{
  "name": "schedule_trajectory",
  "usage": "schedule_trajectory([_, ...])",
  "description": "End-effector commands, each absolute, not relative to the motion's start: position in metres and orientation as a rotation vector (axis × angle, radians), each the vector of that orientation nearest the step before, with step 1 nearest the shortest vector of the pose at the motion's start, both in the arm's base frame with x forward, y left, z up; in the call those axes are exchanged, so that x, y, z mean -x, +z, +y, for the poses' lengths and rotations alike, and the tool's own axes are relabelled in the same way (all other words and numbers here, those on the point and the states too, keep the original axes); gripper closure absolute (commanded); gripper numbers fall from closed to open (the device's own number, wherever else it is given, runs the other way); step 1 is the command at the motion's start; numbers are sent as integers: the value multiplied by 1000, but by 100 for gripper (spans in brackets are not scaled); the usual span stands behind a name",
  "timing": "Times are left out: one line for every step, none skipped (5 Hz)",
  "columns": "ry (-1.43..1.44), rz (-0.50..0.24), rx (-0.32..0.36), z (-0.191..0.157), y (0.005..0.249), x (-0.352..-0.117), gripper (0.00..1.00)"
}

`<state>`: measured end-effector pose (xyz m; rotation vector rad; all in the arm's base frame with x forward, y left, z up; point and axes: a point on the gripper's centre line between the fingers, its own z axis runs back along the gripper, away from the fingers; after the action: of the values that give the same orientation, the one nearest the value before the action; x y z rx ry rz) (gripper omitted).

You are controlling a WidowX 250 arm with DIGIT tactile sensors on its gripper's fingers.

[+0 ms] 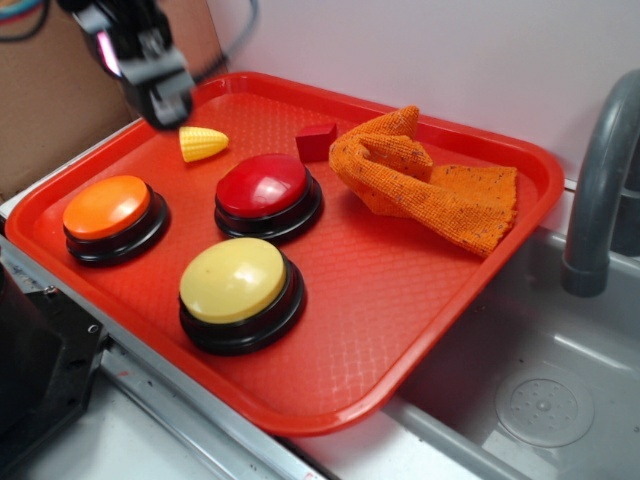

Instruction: Push the yellow button.

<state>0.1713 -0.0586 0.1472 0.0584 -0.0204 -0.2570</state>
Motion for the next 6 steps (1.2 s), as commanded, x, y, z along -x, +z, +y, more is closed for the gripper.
schedule_trajectory([-266,-111,-4,-86,90,-138,0])
schedule_trajectory([-231,-128,37,-83,78,-129,0])
schedule_trajectory([-192,-104,2,-64,73,-142,0])
schedule_trajectory([-173,-101,3,-49,68,-158,0])
schedule_trajectory([-217,82,7,-49,56,-183,0])
schedule_trajectory([-205,124,8,-51,55,-186,0])
